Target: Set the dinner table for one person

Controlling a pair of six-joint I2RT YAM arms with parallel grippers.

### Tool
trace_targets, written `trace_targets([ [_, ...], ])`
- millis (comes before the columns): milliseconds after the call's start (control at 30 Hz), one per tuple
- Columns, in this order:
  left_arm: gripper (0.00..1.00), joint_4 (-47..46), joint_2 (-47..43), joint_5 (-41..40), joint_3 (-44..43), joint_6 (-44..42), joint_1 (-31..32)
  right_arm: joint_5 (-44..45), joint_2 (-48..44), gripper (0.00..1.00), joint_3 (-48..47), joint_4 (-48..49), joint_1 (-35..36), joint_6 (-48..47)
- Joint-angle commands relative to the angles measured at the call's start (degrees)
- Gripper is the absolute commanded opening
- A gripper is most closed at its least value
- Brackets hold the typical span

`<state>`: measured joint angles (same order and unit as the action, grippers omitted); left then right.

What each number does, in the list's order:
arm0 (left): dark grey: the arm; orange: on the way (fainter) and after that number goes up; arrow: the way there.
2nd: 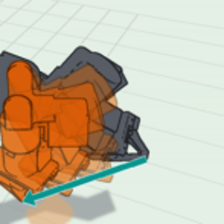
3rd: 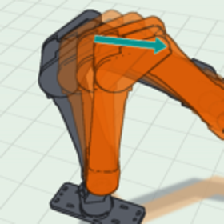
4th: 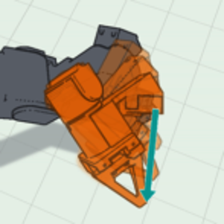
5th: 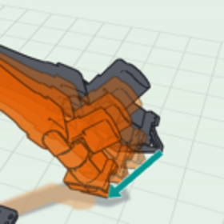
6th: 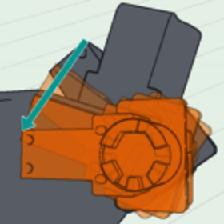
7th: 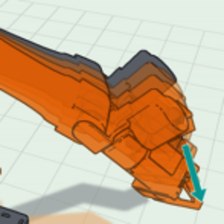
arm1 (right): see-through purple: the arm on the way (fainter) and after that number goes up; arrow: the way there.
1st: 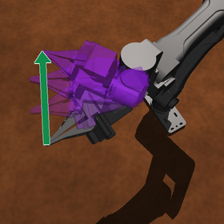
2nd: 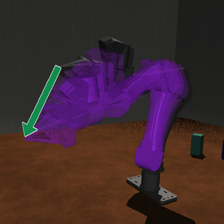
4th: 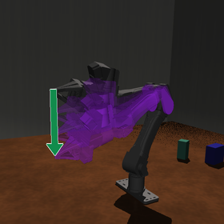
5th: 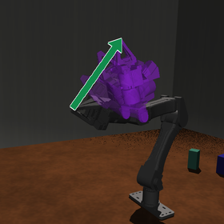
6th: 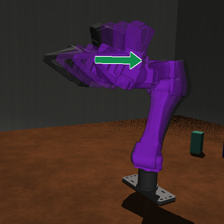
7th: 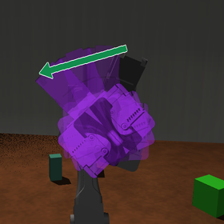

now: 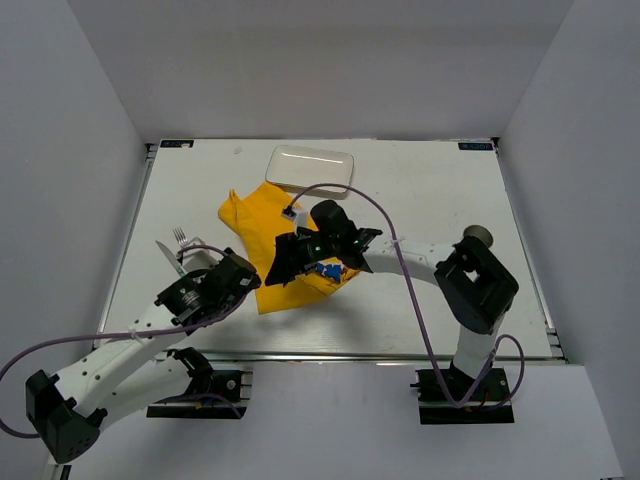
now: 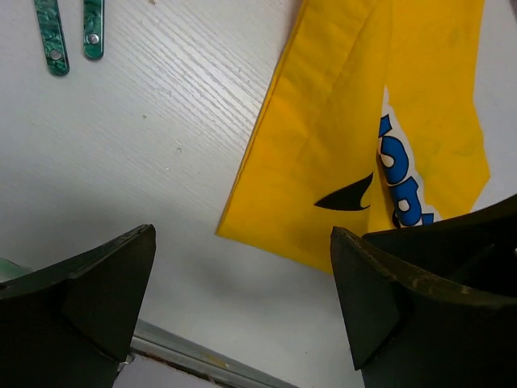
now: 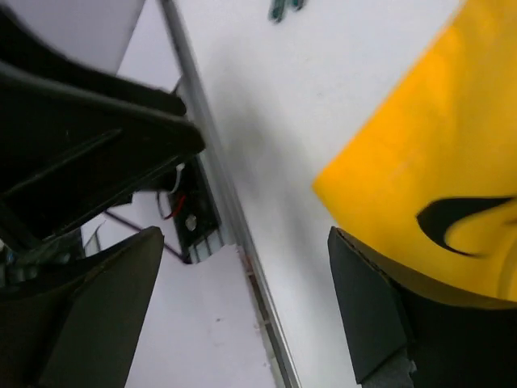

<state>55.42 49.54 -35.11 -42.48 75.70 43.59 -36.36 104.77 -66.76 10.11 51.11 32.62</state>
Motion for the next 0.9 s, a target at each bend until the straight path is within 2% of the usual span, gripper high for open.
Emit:
trace_targets([
  [0,0.98,-1.98,-1.73,-0.31,2.65,2.87,-0.18,7.59,-6.24,0.89,-0.74,0.02,-2.59,-0.44],
  [33,0.98,-2.76,-1.29,0.39,3.19,2.87,-0.18,14.58,-7.29,0.89,-1.26,-4.96,-2.94,-0.63],
  [100,0.98,-4.35,-0.50,2.85,4.50,2.96,-0.18,21.47,-8.26,0.89,-2.06,-8.68,-4.79,0.07],
  [133,0.98,-6.01,0.90,3.81,5.82,2.96,-0.18,28.47,-8.88,0.89,-1.88,-12.36,-5.40,0.68],
  [200,0.98,-7.86,2.40,7.33,7.14,3.22,-0.18,34.48,-8.62,0.89,-2.32,-16.33,-7.86,1.65],
  [233,0.98,-9.78,3.27,8.47,8.19,3.40,-0.18,38.78,-8.27,0.87,-1.97,-17.13,-9.35,1.74],
  [267,0.98,-10.67,5.11,10.48,8.55,3.66,-0.18,39.69,-8.01,0.80,-0.66,-17.49,-10.41,1.74],
  [400,0.98,-13.93,9.25,13.57,9.78,4.28,0.35,36.98,-6.34,0.72,3.30,-14.60,-17.95,0.34],
  [500,0.98,-16.74,11.19,15.68,10.83,4.19,0.35,31.99,-4.93,0.67,5.40,-10.91,-20.25,-1.50],
  [567,0.98,-18.24,12.07,16.04,11.71,4.28,0.35,31.96,-3.27,0.62,4.98,-11.07,-21.40,-2.21],
  [700,0.98,-19.29,13.82,16.74,12.60,4.72,0.35,29.43,0.69,0.60,3.75,-10.82,-22.72,-2.13],
  [867,0.98,-19.47,14.89,16.83,12.60,4.98,-0.18,28.54,2.10,0.51,3.66,-10.81,-23.34,0.16],
])
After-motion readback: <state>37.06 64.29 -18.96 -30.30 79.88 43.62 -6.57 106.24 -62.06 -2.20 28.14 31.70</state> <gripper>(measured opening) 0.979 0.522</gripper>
